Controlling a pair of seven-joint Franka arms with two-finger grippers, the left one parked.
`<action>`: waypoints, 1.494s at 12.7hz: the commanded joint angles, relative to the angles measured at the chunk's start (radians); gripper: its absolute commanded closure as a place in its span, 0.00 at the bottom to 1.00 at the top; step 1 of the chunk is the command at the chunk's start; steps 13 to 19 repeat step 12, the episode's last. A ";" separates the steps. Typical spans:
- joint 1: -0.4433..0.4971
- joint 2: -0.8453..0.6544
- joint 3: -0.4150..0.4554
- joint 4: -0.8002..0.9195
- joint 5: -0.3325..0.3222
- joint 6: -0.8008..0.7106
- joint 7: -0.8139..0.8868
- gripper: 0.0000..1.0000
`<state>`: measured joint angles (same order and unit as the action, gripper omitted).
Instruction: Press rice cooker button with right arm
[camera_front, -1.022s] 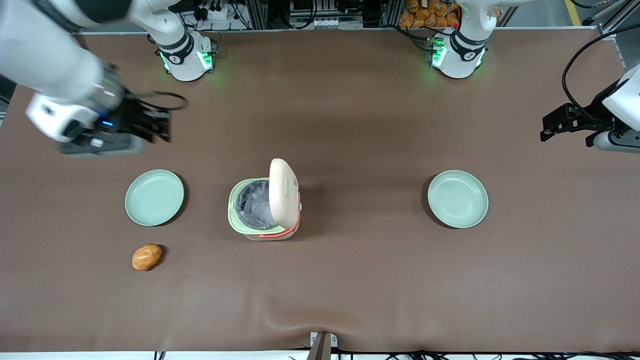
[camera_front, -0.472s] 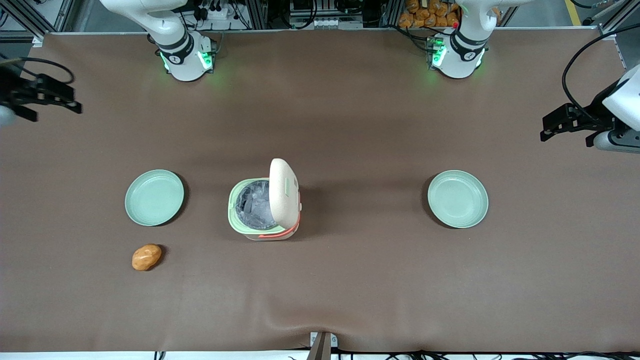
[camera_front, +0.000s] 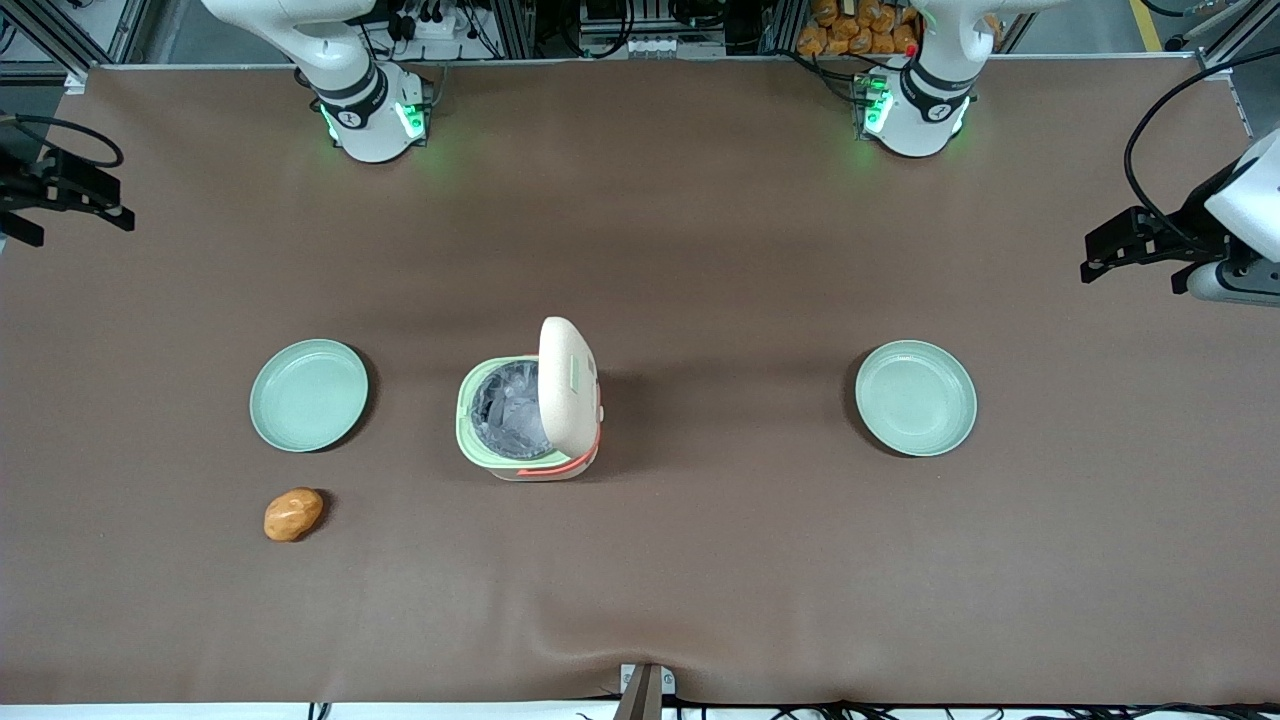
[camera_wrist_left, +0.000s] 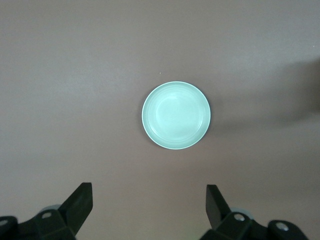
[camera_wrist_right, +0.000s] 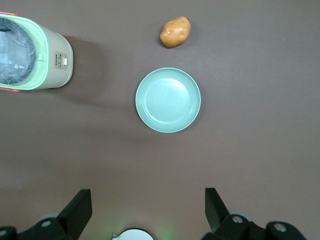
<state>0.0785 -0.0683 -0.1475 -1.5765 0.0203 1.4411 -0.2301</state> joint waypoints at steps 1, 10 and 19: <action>-0.006 -0.048 0.019 -0.045 -0.020 0.024 0.005 0.00; -0.013 -0.027 0.019 0.012 -0.022 0.018 0.008 0.00; -0.006 -0.021 0.019 0.013 -0.022 0.018 0.009 0.00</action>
